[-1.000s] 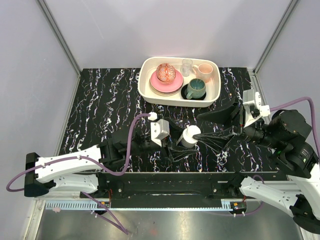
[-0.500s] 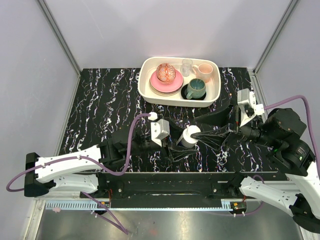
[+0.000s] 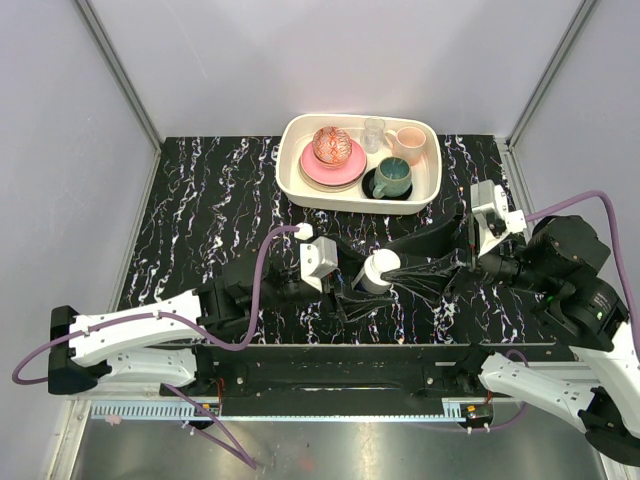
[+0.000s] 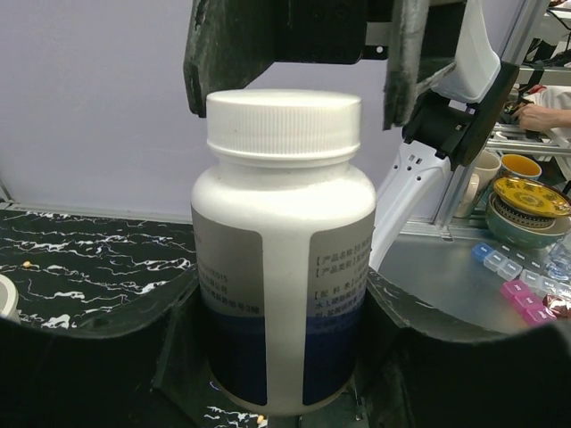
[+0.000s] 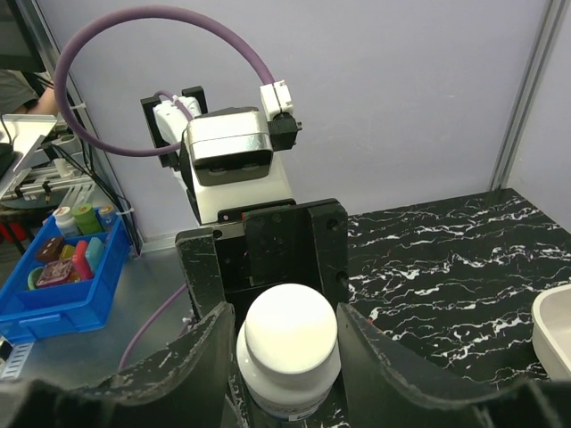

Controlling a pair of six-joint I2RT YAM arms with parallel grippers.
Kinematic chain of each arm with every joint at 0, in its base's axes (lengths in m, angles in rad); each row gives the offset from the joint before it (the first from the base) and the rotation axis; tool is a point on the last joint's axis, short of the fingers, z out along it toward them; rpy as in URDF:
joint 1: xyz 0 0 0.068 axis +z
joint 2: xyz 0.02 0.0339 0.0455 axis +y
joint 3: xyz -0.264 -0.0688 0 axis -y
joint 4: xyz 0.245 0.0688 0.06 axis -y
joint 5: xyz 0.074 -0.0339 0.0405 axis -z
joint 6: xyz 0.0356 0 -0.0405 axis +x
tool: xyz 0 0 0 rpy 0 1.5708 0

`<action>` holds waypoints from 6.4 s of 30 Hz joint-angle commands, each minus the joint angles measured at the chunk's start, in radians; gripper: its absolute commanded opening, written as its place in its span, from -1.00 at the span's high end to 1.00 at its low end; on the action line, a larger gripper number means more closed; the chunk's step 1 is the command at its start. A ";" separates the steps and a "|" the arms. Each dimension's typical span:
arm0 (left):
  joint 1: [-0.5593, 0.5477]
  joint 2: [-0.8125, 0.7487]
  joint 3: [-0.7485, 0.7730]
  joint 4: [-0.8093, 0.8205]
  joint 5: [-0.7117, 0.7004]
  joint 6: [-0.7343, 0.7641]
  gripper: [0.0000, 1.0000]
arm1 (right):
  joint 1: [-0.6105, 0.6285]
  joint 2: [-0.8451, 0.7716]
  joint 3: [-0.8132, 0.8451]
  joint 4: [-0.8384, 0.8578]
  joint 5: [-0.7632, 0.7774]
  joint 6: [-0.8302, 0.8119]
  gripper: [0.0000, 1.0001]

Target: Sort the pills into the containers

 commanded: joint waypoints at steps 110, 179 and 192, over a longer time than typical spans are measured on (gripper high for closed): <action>0.004 -0.024 0.112 -0.121 -0.219 0.049 1.00 | -0.004 0.062 -0.009 0.031 0.151 0.063 0.77; 0.003 -0.052 0.021 0.007 0.016 -0.024 1.00 | -0.002 -0.014 -0.078 0.152 -0.089 0.028 -0.51; 0.003 -0.038 0.038 0.009 0.008 -0.018 1.00 | -0.002 0.001 -0.081 0.124 -0.091 0.022 0.14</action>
